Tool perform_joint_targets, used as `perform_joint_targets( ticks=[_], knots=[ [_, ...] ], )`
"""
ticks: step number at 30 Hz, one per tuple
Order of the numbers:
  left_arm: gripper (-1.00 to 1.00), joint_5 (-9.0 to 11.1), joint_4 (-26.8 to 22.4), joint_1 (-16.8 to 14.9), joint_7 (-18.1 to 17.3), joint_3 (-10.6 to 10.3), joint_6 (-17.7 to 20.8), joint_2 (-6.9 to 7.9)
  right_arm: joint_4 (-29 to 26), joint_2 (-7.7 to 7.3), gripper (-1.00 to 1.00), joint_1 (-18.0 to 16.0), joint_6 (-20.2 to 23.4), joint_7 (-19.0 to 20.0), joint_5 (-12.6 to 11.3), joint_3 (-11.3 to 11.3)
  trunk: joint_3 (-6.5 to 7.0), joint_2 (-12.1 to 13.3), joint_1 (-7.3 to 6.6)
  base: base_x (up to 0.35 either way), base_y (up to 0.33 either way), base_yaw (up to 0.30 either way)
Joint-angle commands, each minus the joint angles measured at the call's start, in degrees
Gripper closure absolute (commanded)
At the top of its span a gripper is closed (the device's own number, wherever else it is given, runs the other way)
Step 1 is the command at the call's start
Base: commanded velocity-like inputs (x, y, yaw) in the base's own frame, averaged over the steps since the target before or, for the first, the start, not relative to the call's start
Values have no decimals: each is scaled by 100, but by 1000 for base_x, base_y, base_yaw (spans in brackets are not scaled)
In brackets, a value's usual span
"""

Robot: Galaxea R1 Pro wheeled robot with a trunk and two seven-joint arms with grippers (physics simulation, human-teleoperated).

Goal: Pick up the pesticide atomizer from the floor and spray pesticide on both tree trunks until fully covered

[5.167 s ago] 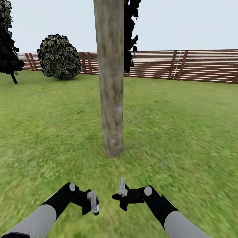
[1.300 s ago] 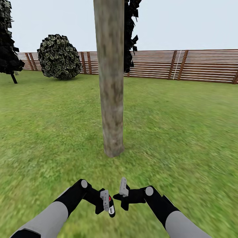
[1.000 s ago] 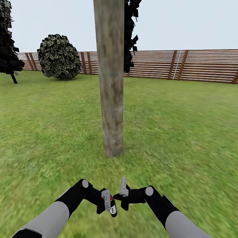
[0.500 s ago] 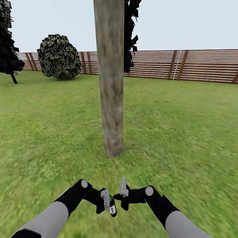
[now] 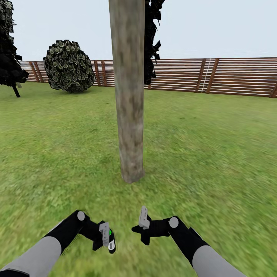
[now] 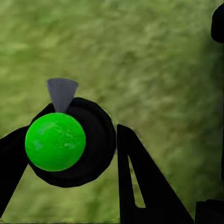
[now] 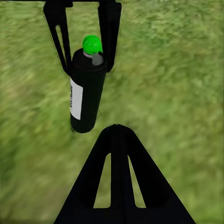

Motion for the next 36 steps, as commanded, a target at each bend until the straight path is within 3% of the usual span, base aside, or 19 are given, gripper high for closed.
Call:
perform_joint_targets(
  ticks=[1,3,4,8,13,16,19,20,24,26,27,28,30,31,32,33,36],
  knots=[
    [100,-21,-9,6,1,-18,-66,116,-3,-5,100,-2,-32,2,53,-6,-5,-2,-1,0,0,0],
    [100,-30,-6,11,11,-23,-66,235,3,-12,100,-2,-33,3,51,-6,-5,-2,-1,0,0,0],
    [100,-33,-5,10,16,-22,-66,256,4,-12,-100,-2,-33,2,50,-6,-5,-2,-1,0,0,0],
    [100,-86,-1,-15,76,-39,-27,522,13,-73,-100,-2,-38,3,45,-6,-5,-2,-1,0,0,0],
    [100,-378,-11,-4,116,-49,-13,584,39,-126,-100,-2,-38,0,51,3,-5,-2,-1,0,0,0],
    [100,-924,-23,4,166,-15,16,551,214,-404,-100,-2,-52,-108,40,-6,-5,-2,-1,0,0,0],
    [100,-1063,-22,5,485,47,74,535,519,-600,-100,3,-57,-452,24,-29,-5,-2,-1,0,0,0],
    [100,-1073,13,5,966,184,194,528,904,-747,-100,5,-59,-1004,13,-36,-5,-2,-1,0,0,0],
    [100,-777,117,12,1901,686,350,504,1837,-878,-100,6,-64,-2439,-11,-40,-5,-2,-1,0,0,0],
    [100,-448,309,13,2274,996,379,476,2332,-893,-100,12,-67,-3418,-26,-41,-5,-2,-1,0,0,0],
    [100,-358,377,12,2362,1064,384,465,2431,-892,-100,13,-69,-3663,-31,-41,-5,-2,-1,0,0,0],
    [100,-65,594,9,2685,1250,393,428,2660,-874,-100,18,-78,-4420,-47,-44,-5,-2,-1,0,0,0],
    [100,229,764,7,3108,1368,413,373,2777,-827,-100,33,-129,-5070,-132,-57,-5,-2,-1,0,0,0],
    [100,409,843,6,3425,1415,463,315,2823,-777,-100,62,-208,-5404,-296,-79,-5,-2,-1,0,0,0],
    [100,645,912,6,3841,1462,669,205,2864,-708,-100,124,-340,-5736,-707,-134,-5,-2,-1,0,0,0],
    [100,838,932,6,4154,1489,1120,83,2881,-676,-100,163,-433,-5907,-1247,-183,-5,-2,-1,0,0,0],
    [100,1289,907,-1,4488,1507,2269,-144,2898,-701,-100,197,-520,-6047,-2409,-234,-5,-2,-1,0,0,0]
  ],
)
